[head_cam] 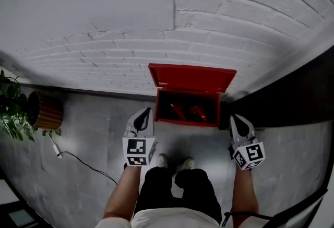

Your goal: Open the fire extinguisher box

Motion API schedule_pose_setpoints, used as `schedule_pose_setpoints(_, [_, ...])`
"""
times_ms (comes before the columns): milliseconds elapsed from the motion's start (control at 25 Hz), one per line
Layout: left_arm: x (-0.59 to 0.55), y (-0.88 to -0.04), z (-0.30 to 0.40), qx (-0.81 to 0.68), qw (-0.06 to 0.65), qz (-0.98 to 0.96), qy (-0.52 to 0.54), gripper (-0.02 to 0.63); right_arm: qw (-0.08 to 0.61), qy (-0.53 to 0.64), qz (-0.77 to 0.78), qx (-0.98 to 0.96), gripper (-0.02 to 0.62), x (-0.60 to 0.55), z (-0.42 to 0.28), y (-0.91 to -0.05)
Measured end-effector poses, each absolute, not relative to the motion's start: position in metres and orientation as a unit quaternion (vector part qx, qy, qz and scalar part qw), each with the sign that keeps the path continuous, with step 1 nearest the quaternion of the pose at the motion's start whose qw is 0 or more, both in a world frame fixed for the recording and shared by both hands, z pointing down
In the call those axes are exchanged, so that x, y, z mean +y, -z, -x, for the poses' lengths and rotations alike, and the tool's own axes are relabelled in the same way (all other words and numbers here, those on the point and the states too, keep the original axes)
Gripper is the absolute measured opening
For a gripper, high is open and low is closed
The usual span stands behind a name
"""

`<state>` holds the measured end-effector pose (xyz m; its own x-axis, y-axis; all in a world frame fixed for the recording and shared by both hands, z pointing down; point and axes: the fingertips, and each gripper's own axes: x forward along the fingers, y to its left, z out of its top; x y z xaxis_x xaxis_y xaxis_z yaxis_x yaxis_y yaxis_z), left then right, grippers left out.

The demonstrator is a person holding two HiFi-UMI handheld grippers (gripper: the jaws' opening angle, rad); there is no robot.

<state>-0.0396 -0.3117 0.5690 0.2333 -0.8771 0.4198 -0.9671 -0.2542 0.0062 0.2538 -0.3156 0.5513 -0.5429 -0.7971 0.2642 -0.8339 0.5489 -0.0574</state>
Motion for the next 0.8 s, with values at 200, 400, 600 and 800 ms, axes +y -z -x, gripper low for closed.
schedule_pose_setpoints(200, [-0.266,-0.517,0.027,-0.579,0.145,-0.785,-0.169,0.005,0.109,-0.102,-0.459,-0.876,0.008,-0.279,-0.249,-0.502])
schedule_pose_setpoints(400, [-0.235,-0.45,0.021,-0.57,0.146,-0.791,-0.166,0.005,0.107,-0.099,-0.45,-0.881,0.008,-0.25,-0.237,-0.438])
schedule_pose_setpoints(600, [-0.228,-0.398,0.017,-0.566,0.115,-0.803,-0.145,0.005,0.101,-0.076,-0.441,-0.889,0.006,-0.232,-0.225,-0.395])
schedule_pose_setpoints(800, [-0.217,-0.385,0.012,-0.559,0.108,-0.81,-0.14,0.005,0.092,-0.069,-0.447,-0.887,0.006,-0.223,-0.22,-0.381])
